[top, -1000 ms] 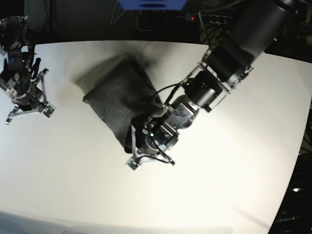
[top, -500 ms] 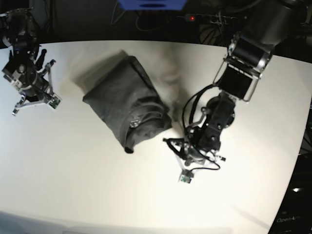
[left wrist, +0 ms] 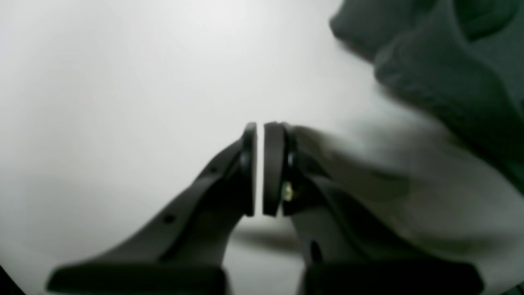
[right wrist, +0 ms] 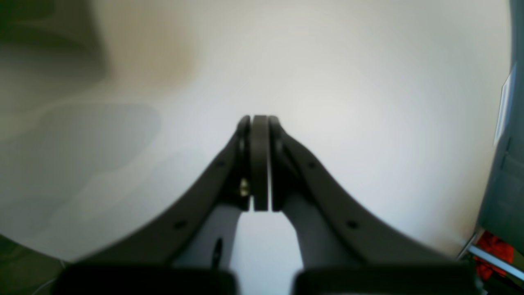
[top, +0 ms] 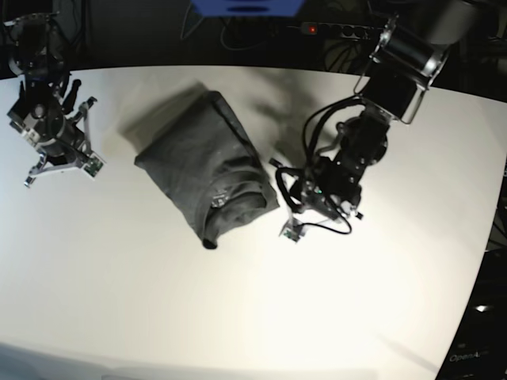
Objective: Fold the T-shirt properly
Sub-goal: 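Grasp the stack's edge with the left gripper and tuck it under, then push the left gripper against the stack's side to square the bundle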
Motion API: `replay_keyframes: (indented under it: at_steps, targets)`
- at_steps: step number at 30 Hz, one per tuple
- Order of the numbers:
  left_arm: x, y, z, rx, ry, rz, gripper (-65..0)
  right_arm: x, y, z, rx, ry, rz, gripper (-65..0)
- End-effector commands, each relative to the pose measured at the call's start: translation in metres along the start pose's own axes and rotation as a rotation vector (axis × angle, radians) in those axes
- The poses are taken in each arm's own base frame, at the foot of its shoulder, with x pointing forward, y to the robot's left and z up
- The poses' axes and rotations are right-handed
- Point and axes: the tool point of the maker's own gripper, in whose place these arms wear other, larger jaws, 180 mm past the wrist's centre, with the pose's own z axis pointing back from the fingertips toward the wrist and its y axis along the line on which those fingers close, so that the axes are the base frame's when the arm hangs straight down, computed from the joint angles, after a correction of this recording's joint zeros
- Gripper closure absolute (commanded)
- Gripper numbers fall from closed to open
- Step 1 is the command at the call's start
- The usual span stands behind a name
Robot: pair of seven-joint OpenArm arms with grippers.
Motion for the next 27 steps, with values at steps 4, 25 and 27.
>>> replay_keyframes:
  at_steps: [4,25,27]
  targets:
    - [0.013,-0.013,-0.011,-0.007,-0.033,-0.055,-3.3,0.001,-0.011,0.004,-0.034,-0.006,0.005,-0.6]
    - [0.076,-0.046,-0.046,-0.076,-0.102,-0.006,-3.3,0.001,-0.014,0.004,-0.039,-0.001,0.008,-0.6]
    - [0.078,-0.020,-0.035,-0.053,-0.112,0.048,-3.3,0.001,-0.014,0.004,-0.039,-0.001,0.008,-0.6]
